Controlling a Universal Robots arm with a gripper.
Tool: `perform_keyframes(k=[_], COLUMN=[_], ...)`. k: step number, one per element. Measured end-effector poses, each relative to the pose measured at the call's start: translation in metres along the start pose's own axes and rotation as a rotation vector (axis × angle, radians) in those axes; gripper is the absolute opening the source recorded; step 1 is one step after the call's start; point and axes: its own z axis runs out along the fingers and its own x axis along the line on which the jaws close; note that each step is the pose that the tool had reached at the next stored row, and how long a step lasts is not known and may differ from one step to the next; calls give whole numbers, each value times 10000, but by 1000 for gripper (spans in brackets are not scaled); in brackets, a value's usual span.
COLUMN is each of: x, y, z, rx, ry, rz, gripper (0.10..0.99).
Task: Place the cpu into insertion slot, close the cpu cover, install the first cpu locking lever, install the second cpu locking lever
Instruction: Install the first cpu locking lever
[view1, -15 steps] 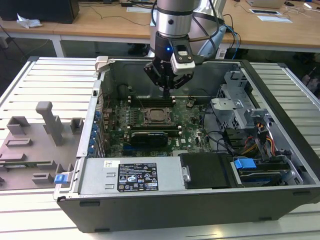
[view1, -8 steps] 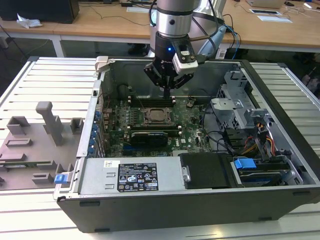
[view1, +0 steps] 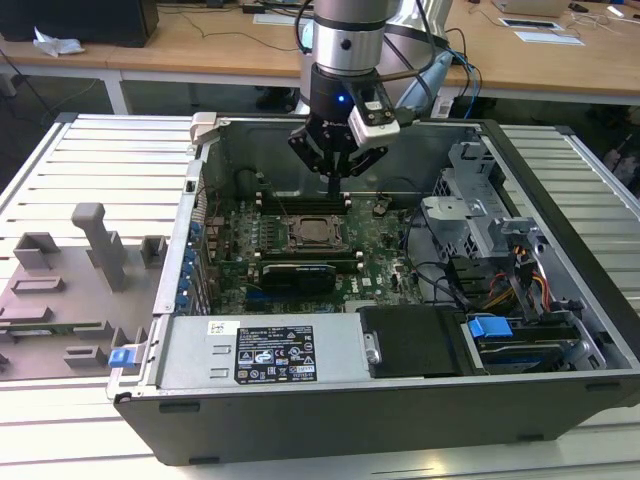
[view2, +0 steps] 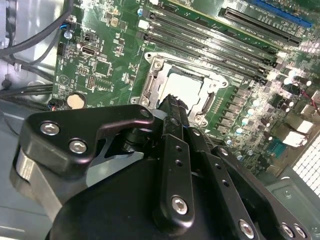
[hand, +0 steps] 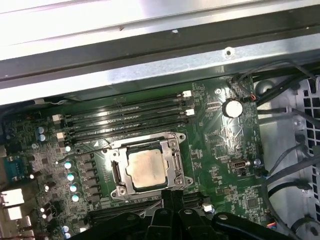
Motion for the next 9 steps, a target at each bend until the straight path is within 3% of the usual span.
perform_keyframes(k=[4,5,6,7,9], x=[0,0,0,-1,-1], y=[0,-1,0,0,1], z=[0,-1,0,0,0], rx=[-16,-95,-302,-445,-509], ry=[-36,-35,-18,-7,-23], rz=[-517,-673,-809,-926,-1411], gripper=[106,106,106,106,106])
